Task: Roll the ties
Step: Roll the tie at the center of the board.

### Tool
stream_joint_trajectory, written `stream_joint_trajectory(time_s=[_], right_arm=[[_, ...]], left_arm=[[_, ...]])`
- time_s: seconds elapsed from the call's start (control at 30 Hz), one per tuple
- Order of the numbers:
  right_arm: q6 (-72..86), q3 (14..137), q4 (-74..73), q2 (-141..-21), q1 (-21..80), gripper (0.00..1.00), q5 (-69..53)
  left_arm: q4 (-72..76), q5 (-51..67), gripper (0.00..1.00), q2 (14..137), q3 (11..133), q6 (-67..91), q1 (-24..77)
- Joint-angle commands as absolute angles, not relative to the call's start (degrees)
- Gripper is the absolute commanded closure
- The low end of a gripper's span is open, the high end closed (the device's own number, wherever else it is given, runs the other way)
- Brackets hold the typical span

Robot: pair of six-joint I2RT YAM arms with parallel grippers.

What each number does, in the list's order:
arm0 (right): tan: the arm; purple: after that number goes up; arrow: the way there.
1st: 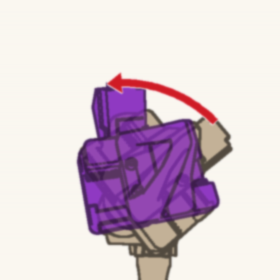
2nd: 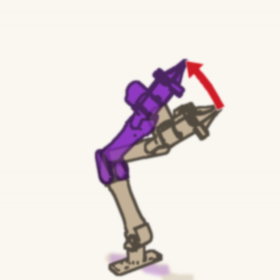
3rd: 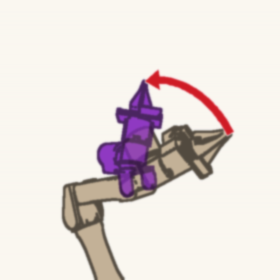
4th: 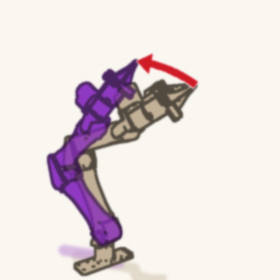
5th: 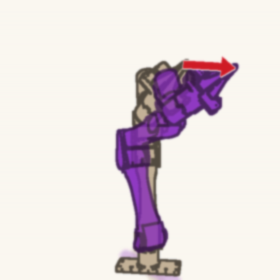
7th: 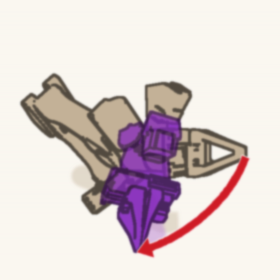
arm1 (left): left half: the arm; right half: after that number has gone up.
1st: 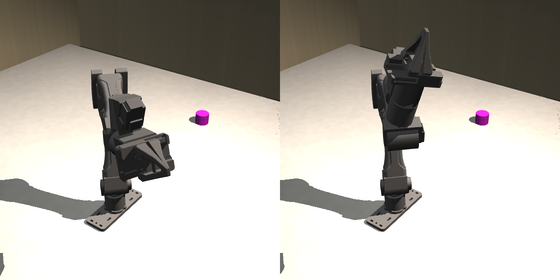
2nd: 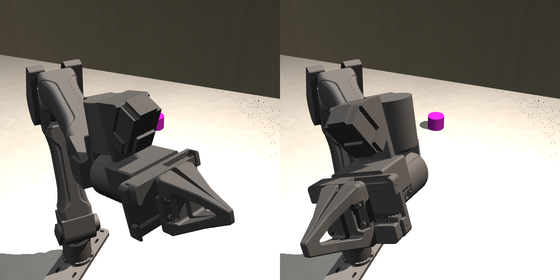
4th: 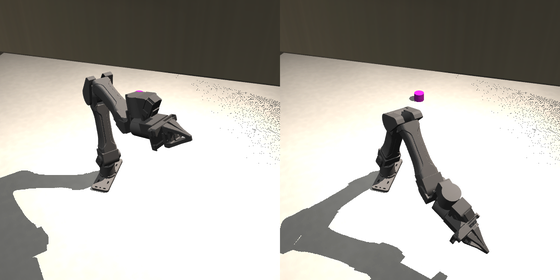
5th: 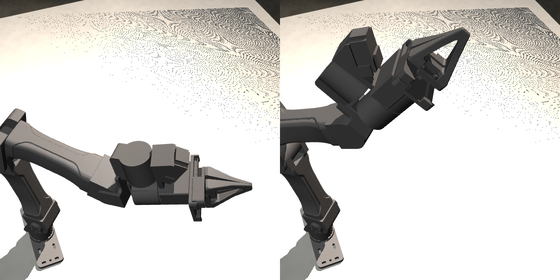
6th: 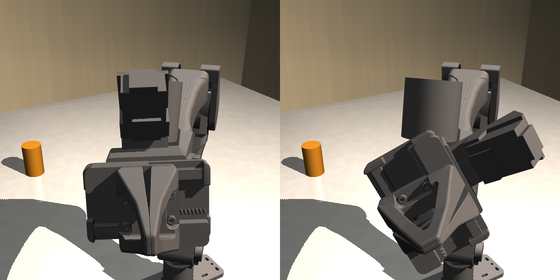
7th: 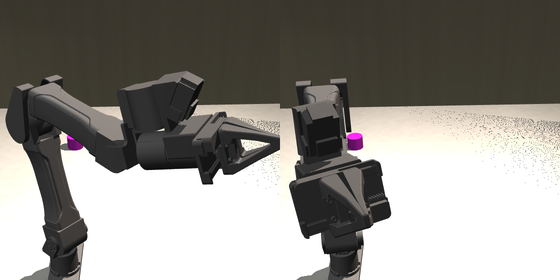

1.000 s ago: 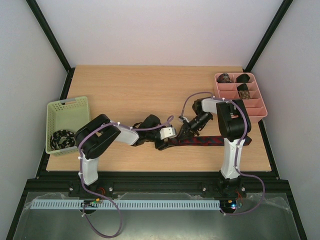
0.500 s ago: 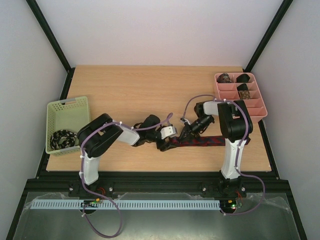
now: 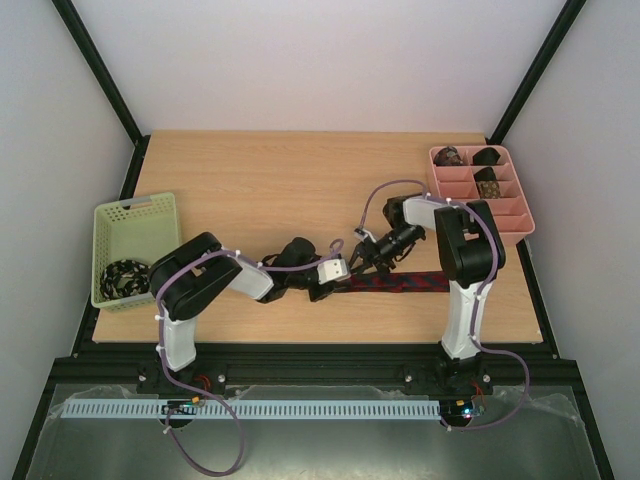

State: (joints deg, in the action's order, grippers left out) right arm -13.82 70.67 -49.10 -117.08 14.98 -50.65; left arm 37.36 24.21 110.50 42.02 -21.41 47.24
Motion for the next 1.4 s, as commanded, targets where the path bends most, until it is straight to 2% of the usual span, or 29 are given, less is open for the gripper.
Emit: stream_joint_trajectory(time_s=[0.0,0.27,0.33,0.4,0.47,0.67,0.77,0.9,1.13,1.23,1.37], right_arm=[[-14.5,70.5,-55.4,-114.7,16.5,0.45,-54.8],[-8.6,70.4,-47.7,-120.2,17.4,0.62,-49.1],[-7.5,70.3,-46.4,-120.9,17.4,0.73,-46.9],[-7.5,69.9,-46.2,-121.1,17.3,0.91,-44.8],[-7.9,68.9,-46.4,-121.1,17.0,0.98,-43.7],[-9.2,65.8,-46.7,-121.5,14.9,0.99,-41.6],[-9.7,65.4,-46.0,-121.8,14.0,0.99,-40.6],[-10.1,65.5,-45.6,-123.0,13.3,0.99,-39.3],[-9.7,66.5,-44.5,-124.4,13.0,0.99,-39.0],[-10.0,67.2,-44.7,-124.6,13.0,0.99,-38.9],[-10.6,68.1,-45.7,-123.9,13.1,0.99,-39.0]], left_arm=[[27.8,18.3,0.67,113.2,40.1,-25.8,48.3],[25.4,17.3,0.66,113.7,40.8,-28.2,48.8],[24.9,17.4,0.64,113.6,40.8,-29.0,48.8],[24.4,17.3,0.62,113.5,41.2,-29.3,48.9],[23.7,18.2,0.59,113.1,41.6,-29.1,48.7],[23.1,24.3,0.36,111.0,44.2,-27.5,47.7],[24.9,28.5,0.31,109.7,45.0,-26.1,47.0],[23.9,33.4,0.29,109.4,46.3,-28.9,47.0],[11.3,31.0,0.34,112.7,54.5,-33.4,47.1],[9.3,30.8,0.41,113.8,55.9,-34.2,47.1],[5.9,29.5,0.57,115.3,57.1,-34.2,47.1]])
